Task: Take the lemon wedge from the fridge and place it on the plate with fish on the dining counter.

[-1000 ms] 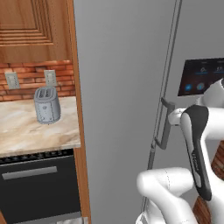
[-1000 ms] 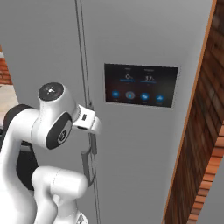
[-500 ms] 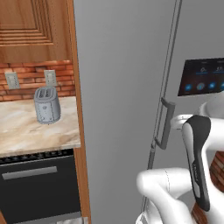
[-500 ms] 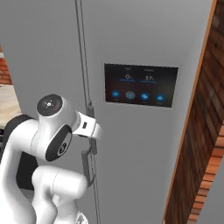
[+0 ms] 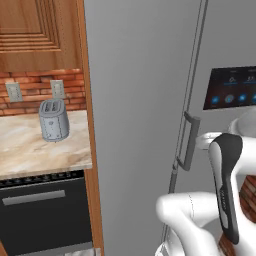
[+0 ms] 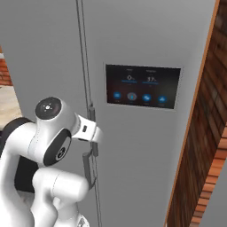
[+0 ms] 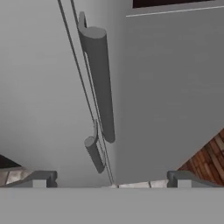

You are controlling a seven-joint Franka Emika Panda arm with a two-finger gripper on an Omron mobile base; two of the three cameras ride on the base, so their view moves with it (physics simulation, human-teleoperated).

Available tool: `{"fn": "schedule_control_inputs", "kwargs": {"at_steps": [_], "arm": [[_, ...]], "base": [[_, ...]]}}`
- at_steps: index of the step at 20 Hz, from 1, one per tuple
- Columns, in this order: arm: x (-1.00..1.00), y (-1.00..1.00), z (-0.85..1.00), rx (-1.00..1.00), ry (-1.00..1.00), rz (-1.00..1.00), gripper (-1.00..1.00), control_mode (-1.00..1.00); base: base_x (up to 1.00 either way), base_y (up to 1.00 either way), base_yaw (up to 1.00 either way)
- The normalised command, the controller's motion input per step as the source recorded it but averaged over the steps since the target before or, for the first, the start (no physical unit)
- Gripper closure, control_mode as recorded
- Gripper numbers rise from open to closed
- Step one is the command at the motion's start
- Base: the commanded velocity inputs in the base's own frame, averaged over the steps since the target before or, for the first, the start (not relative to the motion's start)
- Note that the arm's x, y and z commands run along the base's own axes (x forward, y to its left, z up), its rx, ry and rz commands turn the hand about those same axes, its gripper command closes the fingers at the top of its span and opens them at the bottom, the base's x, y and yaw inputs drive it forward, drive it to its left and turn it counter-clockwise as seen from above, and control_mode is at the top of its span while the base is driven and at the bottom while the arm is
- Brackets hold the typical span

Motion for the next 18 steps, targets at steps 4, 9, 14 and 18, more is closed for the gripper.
{"fn": "schedule_control_inputs", "kwargs": {"at_steps": [4,9,14,18], "arm": [[0.0,0.0,0.0,0.0,0.0,0.0,-1.0,1.0],[0.0,0.0,0.0,0.0,0.0,0.0,-1.0,1.0],[0.0,0.0,0.0,0.0,0.0,0.0,-1.0,1.0],[0.0,0.0,0.0,0.0,0.0,0.0,-1.0,1.0]], "base": [[-0.81,0.0,-0.02],[-0.59,0.0,-0.03],[-0.33,0.0,-0.01],[-0.25,0.0,0.0]]}}
